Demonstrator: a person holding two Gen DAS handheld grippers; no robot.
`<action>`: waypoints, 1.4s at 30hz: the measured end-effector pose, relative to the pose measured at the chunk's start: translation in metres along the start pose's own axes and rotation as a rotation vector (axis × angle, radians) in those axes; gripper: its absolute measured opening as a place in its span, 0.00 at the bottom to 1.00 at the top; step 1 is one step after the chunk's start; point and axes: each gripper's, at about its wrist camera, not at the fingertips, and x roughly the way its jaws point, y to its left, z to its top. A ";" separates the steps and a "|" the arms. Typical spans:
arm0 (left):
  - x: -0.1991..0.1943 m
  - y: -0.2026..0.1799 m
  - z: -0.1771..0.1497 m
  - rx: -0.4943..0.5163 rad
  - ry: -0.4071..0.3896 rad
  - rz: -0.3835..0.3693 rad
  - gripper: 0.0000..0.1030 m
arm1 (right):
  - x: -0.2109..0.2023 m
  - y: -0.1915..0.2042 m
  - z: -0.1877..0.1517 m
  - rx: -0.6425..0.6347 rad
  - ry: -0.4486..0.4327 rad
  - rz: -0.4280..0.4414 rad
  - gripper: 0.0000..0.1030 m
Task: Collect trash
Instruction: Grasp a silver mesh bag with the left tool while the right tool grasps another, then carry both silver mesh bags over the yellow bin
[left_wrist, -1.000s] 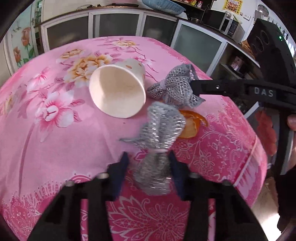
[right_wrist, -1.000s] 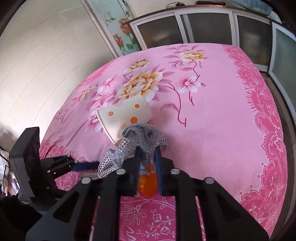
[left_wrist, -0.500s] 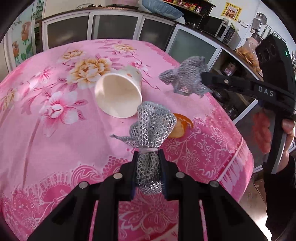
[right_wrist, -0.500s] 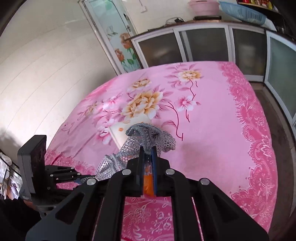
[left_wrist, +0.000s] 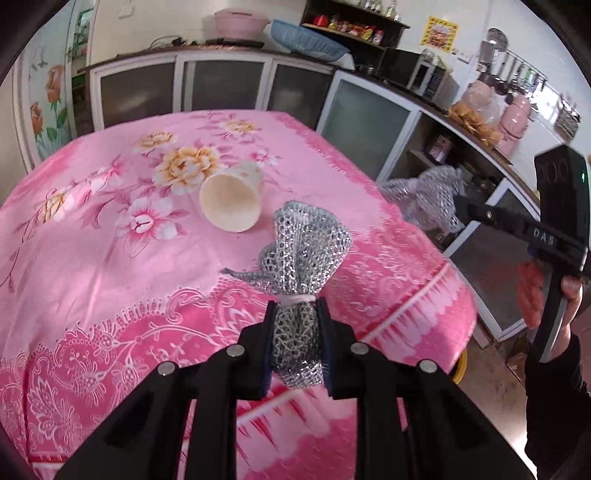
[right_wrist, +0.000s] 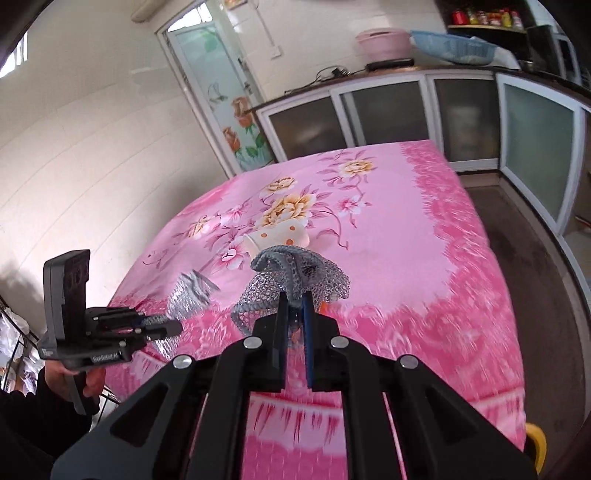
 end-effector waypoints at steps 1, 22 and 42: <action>-0.003 -0.005 -0.001 0.006 -0.003 -0.006 0.19 | -0.010 -0.002 -0.005 0.006 -0.008 -0.010 0.06; 0.043 -0.229 -0.016 0.314 0.055 -0.312 0.19 | -0.207 -0.116 -0.147 0.273 -0.132 -0.397 0.06; 0.170 -0.381 -0.048 0.509 0.255 -0.404 0.19 | -0.196 -0.230 -0.266 0.552 -0.055 -0.518 0.06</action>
